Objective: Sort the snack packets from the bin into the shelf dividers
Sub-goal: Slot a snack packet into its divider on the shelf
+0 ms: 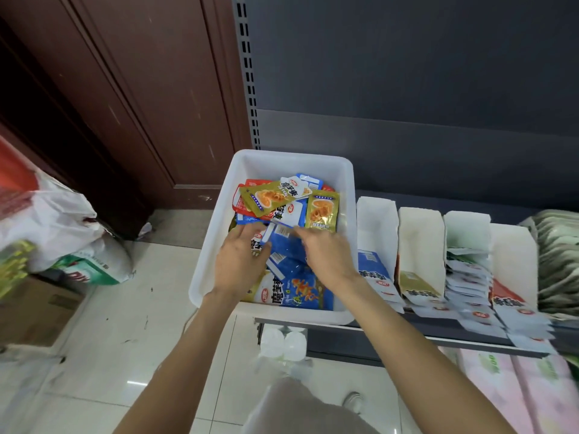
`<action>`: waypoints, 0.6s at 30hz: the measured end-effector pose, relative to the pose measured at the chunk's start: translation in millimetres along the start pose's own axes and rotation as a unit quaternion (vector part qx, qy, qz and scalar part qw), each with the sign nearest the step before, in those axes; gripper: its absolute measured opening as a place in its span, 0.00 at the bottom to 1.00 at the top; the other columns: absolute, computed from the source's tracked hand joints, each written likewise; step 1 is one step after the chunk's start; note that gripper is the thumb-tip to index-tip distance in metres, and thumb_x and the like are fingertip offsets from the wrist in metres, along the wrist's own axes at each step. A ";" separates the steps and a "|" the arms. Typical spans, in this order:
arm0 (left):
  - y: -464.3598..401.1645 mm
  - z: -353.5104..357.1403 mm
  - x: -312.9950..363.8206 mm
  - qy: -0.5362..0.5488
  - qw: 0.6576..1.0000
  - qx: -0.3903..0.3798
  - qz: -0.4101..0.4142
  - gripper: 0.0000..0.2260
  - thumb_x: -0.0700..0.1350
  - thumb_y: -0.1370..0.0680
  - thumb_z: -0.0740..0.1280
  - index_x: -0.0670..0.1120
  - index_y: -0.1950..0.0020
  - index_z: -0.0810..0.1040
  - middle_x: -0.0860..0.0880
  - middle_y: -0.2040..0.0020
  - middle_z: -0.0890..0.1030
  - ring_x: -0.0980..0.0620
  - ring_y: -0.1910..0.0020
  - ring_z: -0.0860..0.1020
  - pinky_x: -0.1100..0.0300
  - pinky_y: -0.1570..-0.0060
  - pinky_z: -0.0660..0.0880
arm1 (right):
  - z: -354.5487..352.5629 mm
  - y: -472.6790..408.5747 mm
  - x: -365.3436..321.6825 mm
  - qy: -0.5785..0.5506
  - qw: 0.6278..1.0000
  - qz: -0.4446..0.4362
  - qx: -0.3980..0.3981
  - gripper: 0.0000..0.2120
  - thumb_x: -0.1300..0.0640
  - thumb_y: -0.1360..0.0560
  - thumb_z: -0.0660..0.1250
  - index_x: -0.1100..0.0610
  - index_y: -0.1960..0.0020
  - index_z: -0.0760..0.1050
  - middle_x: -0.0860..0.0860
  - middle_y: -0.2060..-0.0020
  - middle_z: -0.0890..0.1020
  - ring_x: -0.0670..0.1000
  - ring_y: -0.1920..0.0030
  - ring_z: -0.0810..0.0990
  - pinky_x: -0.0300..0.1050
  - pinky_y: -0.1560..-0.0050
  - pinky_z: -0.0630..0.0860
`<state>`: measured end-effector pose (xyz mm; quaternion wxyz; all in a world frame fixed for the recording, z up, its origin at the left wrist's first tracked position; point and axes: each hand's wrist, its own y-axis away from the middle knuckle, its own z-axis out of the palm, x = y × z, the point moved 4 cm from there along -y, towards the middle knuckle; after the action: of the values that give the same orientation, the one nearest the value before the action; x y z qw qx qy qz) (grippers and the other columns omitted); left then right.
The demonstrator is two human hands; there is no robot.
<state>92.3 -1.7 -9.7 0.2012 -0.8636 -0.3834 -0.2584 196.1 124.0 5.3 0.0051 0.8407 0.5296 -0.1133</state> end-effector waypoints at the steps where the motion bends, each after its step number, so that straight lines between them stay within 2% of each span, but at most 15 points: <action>1: -1.6 -5.7 8.0 0.020 0.999 0.019 0.034 0.16 0.47 0.24 0.68 0.50 0.37 0.73 0.51 0.39 0.75 0.53 0.40 0.72 0.58 0.42 0.73 | -14.6 1.4 4.2 -0.025 0.999 0.016 0.040 0.17 0.60 0.22 0.63 0.50 0.34 0.73 0.52 0.47 0.83 0.56 0.50 0.82 0.48 0.53 0.78; 3: -6.3 -21.8 32.5 0.055 0.989 0.032 0.133 0.21 0.46 0.25 0.70 0.48 0.33 0.70 0.53 0.34 0.70 0.57 0.34 0.65 0.68 0.34 0.62 | -46.2 7.8 18.4 -0.139 0.986 0.055 0.078 0.13 0.55 0.24 0.67 0.51 0.40 0.79 0.52 0.50 0.84 0.54 0.52 0.82 0.46 0.53 0.76; 5: -9.7 -34.7 56.8 0.084 0.978 0.008 0.193 0.25 0.50 0.26 0.69 0.49 0.30 0.67 0.57 0.31 0.64 0.59 0.30 0.60 0.70 0.32 0.55 | -75.5 14.4 36.2 -0.313 0.944 0.093 0.043 0.10 0.54 0.28 0.72 0.53 0.47 0.82 0.49 0.53 0.84 0.49 0.53 0.81 0.43 0.53 0.76; 7: -10.7 -38.9 79.3 0.154 0.972 -0.081 0.156 0.24 0.53 0.25 0.69 0.55 0.31 0.66 0.61 0.31 0.66 0.61 0.31 0.63 0.67 0.34 0.61 | -99.1 23.3 50.8 -0.448 0.887 0.113 0.005 0.08 0.55 0.31 0.74 0.53 0.52 0.82 0.46 0.55 0.83 0.43 0.57 0.82 0.38 0.57 0.77; 9: -10.0 -34.4 97.7 0.251 0.949 -0.164 0.100 0.18 0.51 0.25 0.68 0.58 0.37 0.70 0.64 0.39 0.73 0.63 0.39 0.72 0.68 0.44 0.71 | -114.2 32.1 64.2 -0.507 0.854 0.116 0.002 0.07 0.57 0.31 0.75 0.51 0.54 0.81 0.42 0.58 0.83 0.40 0.59 0.81 0.34 0.60 0.76; 11: -10.1 -28.5 111.8 0.305 0.932 -0.179 0.082 0.13 0.47 0.25 0.68 0.56 0.42 0.74 0.63 0.45 0.76 0.60 0.46 0.77 0.66 0.52 0.75 | -120.4 41.3 79.8 -0.548 0.827 0.128 0.016 0.09 0.57 0.32 0.74 0.49 0.54 0.81 0.42 0.58 0.83 0.42 0.56 0.81 0.36 0.56 0.78; 13: -10.5 -20.0 120.8 0.339 0.921 -0.180 0.064 0.10 0.46 0.25 0.68 0.55 0.45 0.76 0.58 0.45 0.79 0.55 0.45 0.78 0.60 0.49 0.77 | -117.3 52.4 97.2 -0.631 0.758 0.165 0.021 0.14 0.57 0.34 0.73 0.50 0.50 0.80 0.47 0.56 0.85 0.48 0.55 0.82 0.42 0.56 0.80; 15: -8.3 -8.5 127.4 0.381 0.905 -0.188 0.034 0.09 0.44 0.25 0.68 0.55 0.46 0.76 0.52 0.44 0.79 0.53 0.45 0.79 0.61 0.50 0.78 | -114.4 65.1 110.4 -0.695 0.692 0.195 0.026 0.17 0.56 0.35 0.72 0.53 0.46 0.79 0.52 0.54 0.85 0.50 0.55 0.83 0.41 0.57 0.80; 16: -6.0 -2.9 131.8 0.399 0.897 -0.190 0.021 0.09 0.44 0.24 0.68 0.54 0.46 0.76 0.50 0.44 0.79 0.52 0.45 0.79 0.62 0.51 0.78 | -113.3 71.4 116.2 -0.700 0.683 0.205 0.028 0.16 0.56 0.34 0.71 0.54 0.46 0.79 0.52 0.54 0.85 0.49 0.55 0.83 0.40 0.57 0.79; 18: -1.6 9.7 140.2 0.408 0.894 -0.184 0.013 0.09 0.44 0.24 0.68 0.52 0.44 0.76 0.49 0.45 0.79 0.52 0.46 0.79 0.62 0.53 0.79 | -112.4 84.5 124.8 -0.677 0.701 0.221 0.029 0.13 0.58 0.30 0.70 0.55 0.45 0.78 0.49 0.55 0.85 0.48 0.54 0.83 0.38 0.60 0.79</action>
<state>174.2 82.8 67.2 0.1808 -0.7088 -0.2015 -0.6514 343.8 212.3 81.0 0.3624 0.6301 0.1785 -0.6631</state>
